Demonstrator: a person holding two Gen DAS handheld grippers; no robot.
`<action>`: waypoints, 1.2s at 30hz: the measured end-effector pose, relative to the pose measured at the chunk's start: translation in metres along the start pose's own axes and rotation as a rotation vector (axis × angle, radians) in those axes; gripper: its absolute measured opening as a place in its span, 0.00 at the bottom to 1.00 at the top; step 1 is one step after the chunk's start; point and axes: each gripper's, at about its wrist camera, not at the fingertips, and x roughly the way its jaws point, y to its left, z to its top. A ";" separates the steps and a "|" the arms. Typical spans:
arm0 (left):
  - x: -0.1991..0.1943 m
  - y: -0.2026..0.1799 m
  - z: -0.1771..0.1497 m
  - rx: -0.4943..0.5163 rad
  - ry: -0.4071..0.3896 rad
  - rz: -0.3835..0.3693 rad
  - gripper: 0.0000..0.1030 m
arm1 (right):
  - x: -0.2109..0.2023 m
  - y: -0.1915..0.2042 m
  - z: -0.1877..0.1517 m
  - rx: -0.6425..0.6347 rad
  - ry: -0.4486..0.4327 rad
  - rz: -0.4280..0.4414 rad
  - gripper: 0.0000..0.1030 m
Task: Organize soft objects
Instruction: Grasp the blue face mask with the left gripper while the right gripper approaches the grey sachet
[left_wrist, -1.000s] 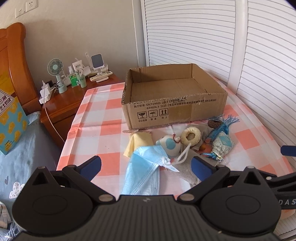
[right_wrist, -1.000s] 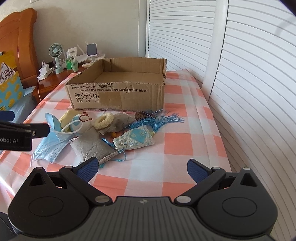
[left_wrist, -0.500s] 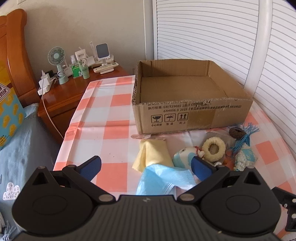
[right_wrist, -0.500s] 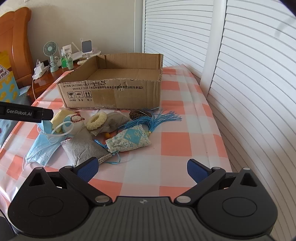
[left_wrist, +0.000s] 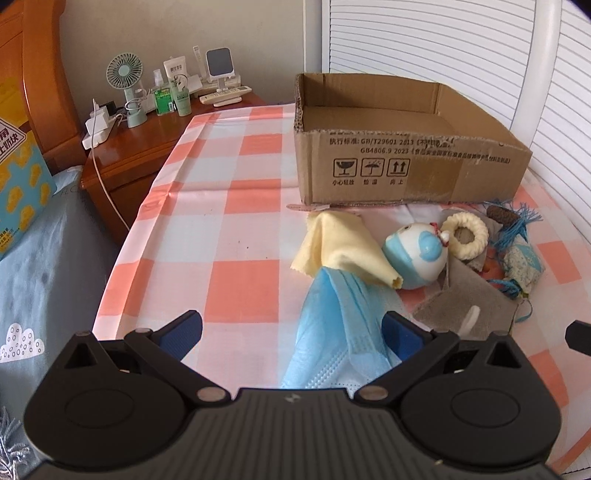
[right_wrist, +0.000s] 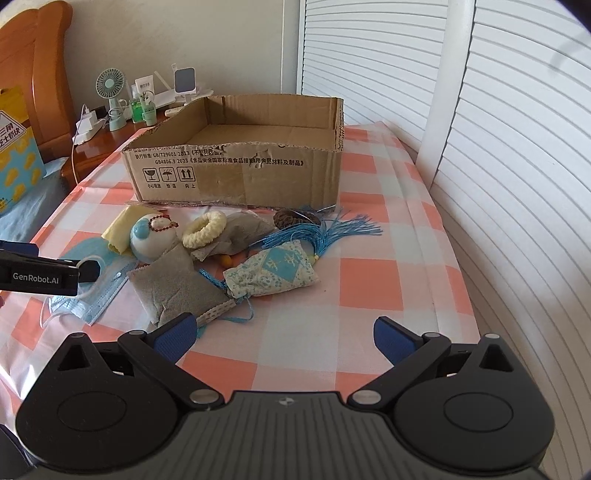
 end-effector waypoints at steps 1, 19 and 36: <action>0.002 0.001 -0.002 -0.003 0.003 -0.001 1.00 | 0.001 0.000 -0.001 -0.006 0.000 0.000 1.00; 0.019 0.015 -0.019 0.000 -0.005 -0.087 1.00 | 0.034 0.012 -0.029 -0.175 0.022 0.031 1.00; 0.018 0.016 -0.020 0.006 -0.016 -0.099 0.99 | 0.034 0.002 -0.040 -0.136 -0.055 0.076 1.00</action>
